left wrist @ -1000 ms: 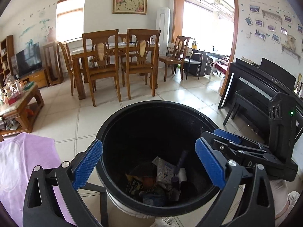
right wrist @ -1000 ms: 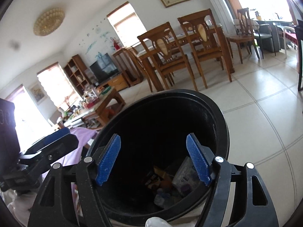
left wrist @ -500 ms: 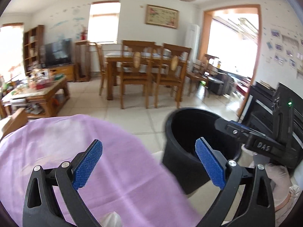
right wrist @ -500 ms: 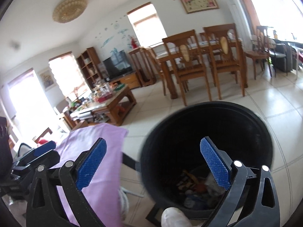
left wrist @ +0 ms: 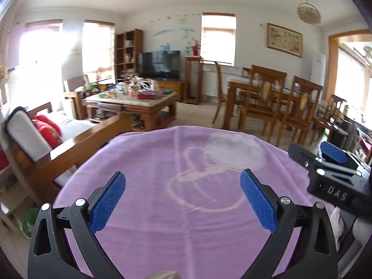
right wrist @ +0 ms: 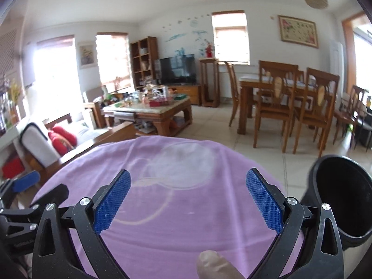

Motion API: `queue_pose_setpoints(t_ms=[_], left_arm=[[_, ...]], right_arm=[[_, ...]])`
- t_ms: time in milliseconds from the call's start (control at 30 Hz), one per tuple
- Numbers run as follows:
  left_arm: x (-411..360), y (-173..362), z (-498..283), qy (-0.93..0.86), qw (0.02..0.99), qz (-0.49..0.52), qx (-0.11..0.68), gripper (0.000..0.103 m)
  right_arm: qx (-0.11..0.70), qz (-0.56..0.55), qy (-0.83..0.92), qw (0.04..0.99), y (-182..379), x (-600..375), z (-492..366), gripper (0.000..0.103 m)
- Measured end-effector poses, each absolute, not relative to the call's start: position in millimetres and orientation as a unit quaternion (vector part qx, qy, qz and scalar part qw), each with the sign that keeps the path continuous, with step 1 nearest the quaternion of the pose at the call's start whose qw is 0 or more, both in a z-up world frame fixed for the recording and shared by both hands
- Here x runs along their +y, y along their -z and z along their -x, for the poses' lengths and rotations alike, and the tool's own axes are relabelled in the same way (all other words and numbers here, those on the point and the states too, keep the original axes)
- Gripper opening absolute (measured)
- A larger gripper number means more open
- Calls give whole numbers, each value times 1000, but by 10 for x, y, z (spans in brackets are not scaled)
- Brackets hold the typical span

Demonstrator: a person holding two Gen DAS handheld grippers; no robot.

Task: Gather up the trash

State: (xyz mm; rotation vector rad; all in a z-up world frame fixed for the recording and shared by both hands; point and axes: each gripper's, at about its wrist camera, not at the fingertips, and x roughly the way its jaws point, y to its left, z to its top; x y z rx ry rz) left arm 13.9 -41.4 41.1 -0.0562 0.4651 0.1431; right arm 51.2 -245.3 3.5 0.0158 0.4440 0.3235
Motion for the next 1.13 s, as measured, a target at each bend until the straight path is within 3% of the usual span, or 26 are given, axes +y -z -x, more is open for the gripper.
queue_pose_setpoints(t_ms=[267,1133], left_arm=[[-2,-323,-26,-88,967,55,234,98],[18,-210,10,-108,961,67,247,98]], right_arm=[[237,2,-164,958,171,-2012,-469,98],[223,25,-142,964,198,-2090,-335,98]])
